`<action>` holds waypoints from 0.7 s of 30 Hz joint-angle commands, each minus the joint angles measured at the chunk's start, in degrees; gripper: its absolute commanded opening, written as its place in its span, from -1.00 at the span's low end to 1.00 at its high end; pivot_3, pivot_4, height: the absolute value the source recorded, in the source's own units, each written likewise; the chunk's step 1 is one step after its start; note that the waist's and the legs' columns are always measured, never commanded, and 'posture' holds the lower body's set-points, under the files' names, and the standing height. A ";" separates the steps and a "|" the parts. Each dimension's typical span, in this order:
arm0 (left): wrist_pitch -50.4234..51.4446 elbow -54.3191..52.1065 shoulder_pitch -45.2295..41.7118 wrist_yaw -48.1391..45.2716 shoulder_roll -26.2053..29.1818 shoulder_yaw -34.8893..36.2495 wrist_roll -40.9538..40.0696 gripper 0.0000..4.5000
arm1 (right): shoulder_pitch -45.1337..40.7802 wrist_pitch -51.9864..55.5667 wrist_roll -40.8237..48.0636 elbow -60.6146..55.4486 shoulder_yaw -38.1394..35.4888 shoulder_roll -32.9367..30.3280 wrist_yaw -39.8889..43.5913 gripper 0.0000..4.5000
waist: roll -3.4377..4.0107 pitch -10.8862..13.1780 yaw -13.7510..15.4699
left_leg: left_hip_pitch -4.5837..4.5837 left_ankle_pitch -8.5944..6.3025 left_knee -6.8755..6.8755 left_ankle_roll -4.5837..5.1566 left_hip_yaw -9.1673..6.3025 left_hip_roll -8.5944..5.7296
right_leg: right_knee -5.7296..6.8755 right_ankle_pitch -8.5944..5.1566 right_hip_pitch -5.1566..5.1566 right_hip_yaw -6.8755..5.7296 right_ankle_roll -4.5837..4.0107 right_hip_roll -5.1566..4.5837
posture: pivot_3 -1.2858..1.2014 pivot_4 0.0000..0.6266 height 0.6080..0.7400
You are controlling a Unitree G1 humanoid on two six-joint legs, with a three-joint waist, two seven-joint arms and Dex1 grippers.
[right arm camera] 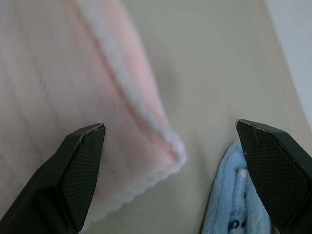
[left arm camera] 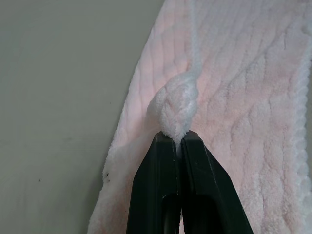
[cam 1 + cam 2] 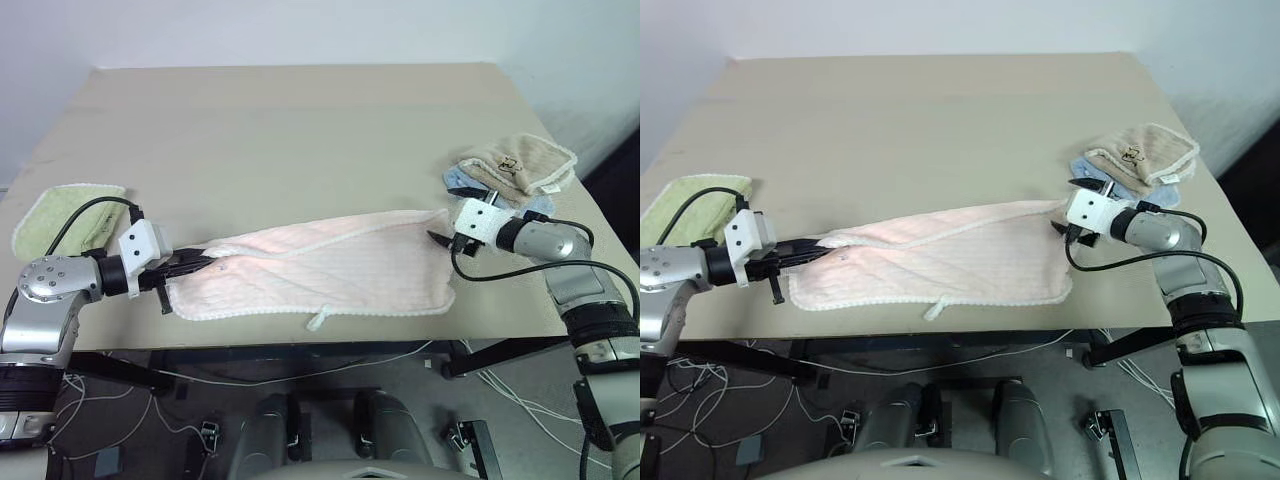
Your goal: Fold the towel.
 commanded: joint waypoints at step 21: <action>-0.07 -2.57 2.58 2.72 -0.31 2.02 -0.32 -1.00 | -9.75 -13.63 -11.64 15.30 6.74 0.02 -10.19 -0.75 | 0.00 0.00 -0.02 | 0.08 0.01 0.00 -0.01 0.04 0.00 | 0.01 0.00 0.05 0.06 -0.01 0.00 | 0.03 -0.52 1.00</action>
